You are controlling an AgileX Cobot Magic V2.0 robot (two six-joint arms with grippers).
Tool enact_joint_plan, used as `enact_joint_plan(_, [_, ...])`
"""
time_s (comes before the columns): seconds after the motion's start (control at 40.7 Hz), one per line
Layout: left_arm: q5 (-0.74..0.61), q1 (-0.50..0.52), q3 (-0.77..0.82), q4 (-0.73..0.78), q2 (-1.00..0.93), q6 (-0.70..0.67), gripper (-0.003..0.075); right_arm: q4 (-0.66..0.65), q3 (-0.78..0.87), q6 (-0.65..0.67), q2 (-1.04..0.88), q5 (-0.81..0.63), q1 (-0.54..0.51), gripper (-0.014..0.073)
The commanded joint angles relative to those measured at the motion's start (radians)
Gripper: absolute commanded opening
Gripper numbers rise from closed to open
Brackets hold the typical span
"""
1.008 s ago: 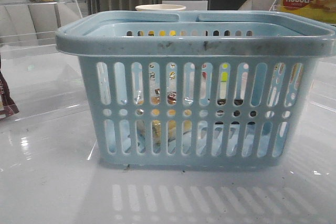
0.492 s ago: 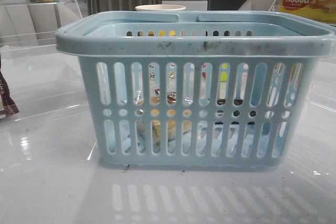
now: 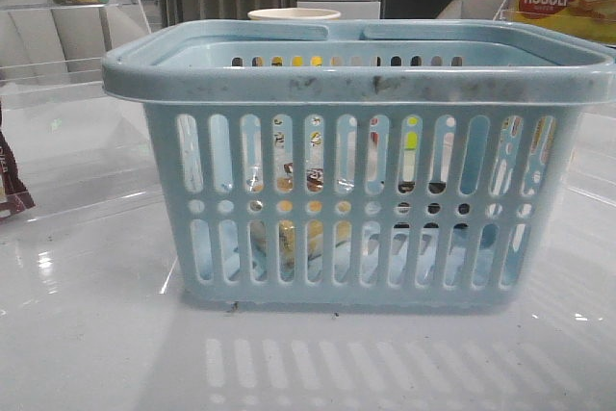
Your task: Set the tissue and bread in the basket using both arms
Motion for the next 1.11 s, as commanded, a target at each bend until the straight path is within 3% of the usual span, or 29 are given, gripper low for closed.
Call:
enact_joint_plan(0.0, [-0.081,-0.003,-0.025,0.005,0.001,-0.008,0.026,-0.013,-0.025,0.002,0.006,-0.066,-0.005,0.0381])
enact_joint_plan(0.172, [-0.081,-0.003,-0.025,0.005,0.001,-0.008,0.012,-0.013,-0.025,0.002,0.006,-0.066,-0.005,0.014])
enact_joint_plan(0.27, [-0.081,-0.003,-0.025,0.005,0.001,-0.008,0.0094,-0.013,-0.025,0.002,0.006,-0.066,-0.005,0.0047])
enact_joint_plan(0.984, [-0.085,-0.003,-0.022,0.002,-0.015,-0.008,0.0093,-0.011,-0.025,0.002,0.006,-0.067,-0.005,0.0057])
enact_joint_plan(1.082, [-0.09,0.036,-0.002,-0.009,-0.053,-0.008,0.0093,-0.011,-0.025,0.002,0.006,-0.069,-0.005,0.0057])
